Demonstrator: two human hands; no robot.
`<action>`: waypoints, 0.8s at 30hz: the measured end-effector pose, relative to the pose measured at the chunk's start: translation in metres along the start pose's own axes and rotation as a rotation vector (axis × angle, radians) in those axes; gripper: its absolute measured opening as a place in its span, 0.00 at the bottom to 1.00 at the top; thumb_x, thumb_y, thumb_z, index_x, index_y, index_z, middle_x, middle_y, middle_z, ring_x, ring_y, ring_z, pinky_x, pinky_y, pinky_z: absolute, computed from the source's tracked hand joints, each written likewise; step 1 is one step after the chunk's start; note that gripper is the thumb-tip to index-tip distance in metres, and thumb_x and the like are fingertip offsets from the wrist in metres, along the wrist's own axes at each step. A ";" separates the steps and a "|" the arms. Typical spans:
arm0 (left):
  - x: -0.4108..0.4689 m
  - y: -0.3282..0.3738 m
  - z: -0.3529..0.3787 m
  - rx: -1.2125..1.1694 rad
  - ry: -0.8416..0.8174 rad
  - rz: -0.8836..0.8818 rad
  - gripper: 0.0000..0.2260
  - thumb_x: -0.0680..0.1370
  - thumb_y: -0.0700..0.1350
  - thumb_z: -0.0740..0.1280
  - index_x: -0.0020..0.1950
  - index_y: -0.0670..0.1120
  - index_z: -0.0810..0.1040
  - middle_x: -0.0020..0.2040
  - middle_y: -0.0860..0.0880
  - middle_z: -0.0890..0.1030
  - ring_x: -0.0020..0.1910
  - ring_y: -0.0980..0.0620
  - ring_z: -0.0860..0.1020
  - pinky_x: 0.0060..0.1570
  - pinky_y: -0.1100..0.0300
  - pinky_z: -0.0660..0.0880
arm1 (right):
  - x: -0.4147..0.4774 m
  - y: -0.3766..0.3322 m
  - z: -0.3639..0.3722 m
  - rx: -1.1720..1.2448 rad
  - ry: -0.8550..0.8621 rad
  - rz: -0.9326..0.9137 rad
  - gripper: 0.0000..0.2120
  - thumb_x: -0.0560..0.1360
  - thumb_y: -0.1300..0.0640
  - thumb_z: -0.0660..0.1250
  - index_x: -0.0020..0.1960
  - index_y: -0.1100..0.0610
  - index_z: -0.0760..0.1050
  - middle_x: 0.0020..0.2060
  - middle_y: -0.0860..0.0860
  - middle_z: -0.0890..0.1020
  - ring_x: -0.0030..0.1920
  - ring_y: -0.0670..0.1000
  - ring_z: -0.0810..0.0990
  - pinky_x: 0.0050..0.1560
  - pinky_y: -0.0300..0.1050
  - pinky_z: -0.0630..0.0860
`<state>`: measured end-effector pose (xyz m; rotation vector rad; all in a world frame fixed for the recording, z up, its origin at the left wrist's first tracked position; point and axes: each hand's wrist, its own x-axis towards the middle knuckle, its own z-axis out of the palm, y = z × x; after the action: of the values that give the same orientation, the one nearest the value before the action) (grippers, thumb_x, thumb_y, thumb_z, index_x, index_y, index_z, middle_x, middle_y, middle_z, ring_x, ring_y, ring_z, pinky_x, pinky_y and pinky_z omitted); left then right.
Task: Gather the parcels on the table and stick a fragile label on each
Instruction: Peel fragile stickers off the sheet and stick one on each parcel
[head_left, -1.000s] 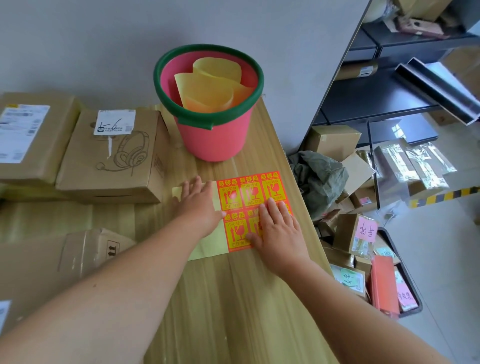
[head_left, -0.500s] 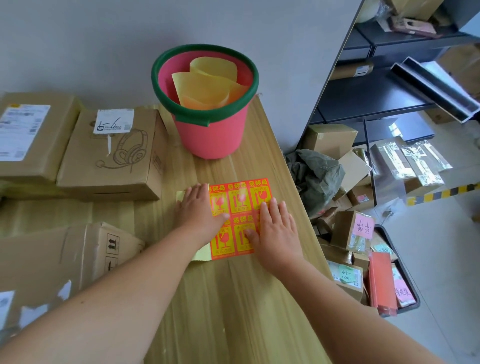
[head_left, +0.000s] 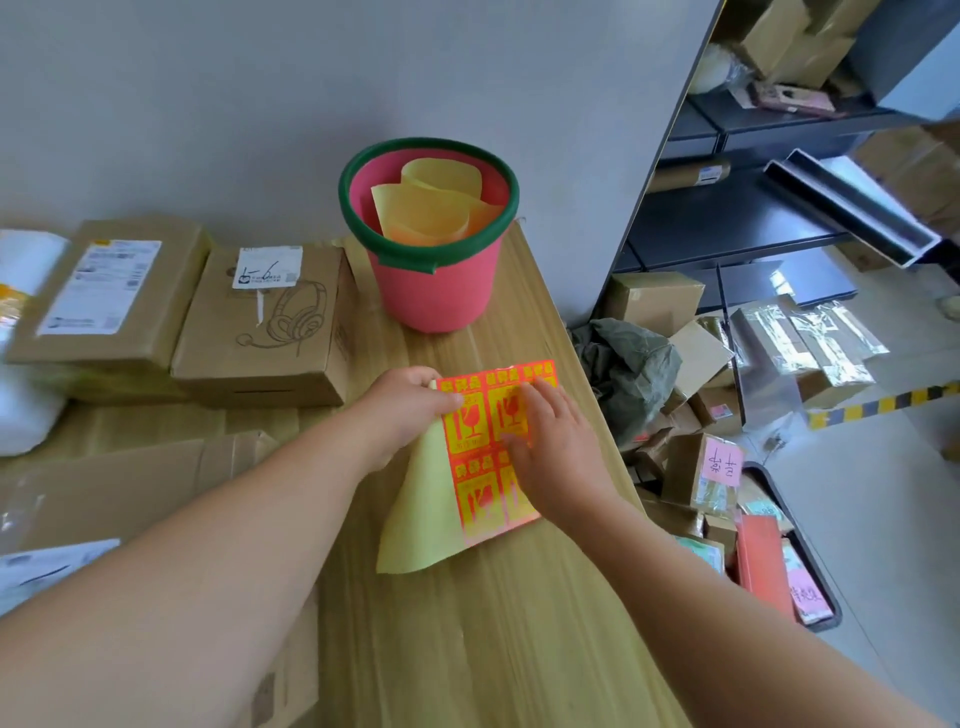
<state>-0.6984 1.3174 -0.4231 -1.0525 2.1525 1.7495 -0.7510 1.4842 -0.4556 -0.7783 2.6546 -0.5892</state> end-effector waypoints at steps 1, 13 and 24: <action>-0.008 0.006 -0.003 0.021 -0.036 0.023 0.04 0.76 0.40 0.69 0.42 0.45 0.76 0.40 0.46 0.80 0.37 0.52 0.77 0.39 0.63 0.70 | -0.002 -0.008 -0.010 0.006 0.053 -0.038 0.28 0.80 0.49 0.60 0.77 0.53 0.56 0.77 0.51 0.56 0.77 0.53 0.49 0.76 0.50 0.49; -0.154 0.048 -0.061 0.362 -0.139 0.314 0.04 0.74 0.42 0.67 0.40 0.46 0.76 0.37 0.50 0.74 0.37 0.53 0.70 0.37 0.59 0.66 | -0.084 -0.093 -0.104 -0.078 0.194 -0.196 0.07 0.78 0.57 0.61 0.50 0.51 0.78 0.43 0.46 0.80 0.52 0.52 0.75 0.72 0.53 0.50; -0.291 0.018 -0.143 0.281 -0.058 0.535 0.05 0.78 0.41 0.65 0.45 0.47 0.80 0.37 0.56 0.81 0.33 0.63 0.77 0.33 0.70 0.71 | -0.202 -0.209 -0.107 0.009 0.579 -0.319 0.17 0.75 0.57 0.68 0.63 0.54 0.76 0.63 0.50 0.75 0.65 0.53 0.68 0.65 0.44 0.62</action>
<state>-0.4538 1.3069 -0.2091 -0.3712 2.7103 1.5523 -0.5395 1.4706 -0.2295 -1.1928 3.0496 -1.0442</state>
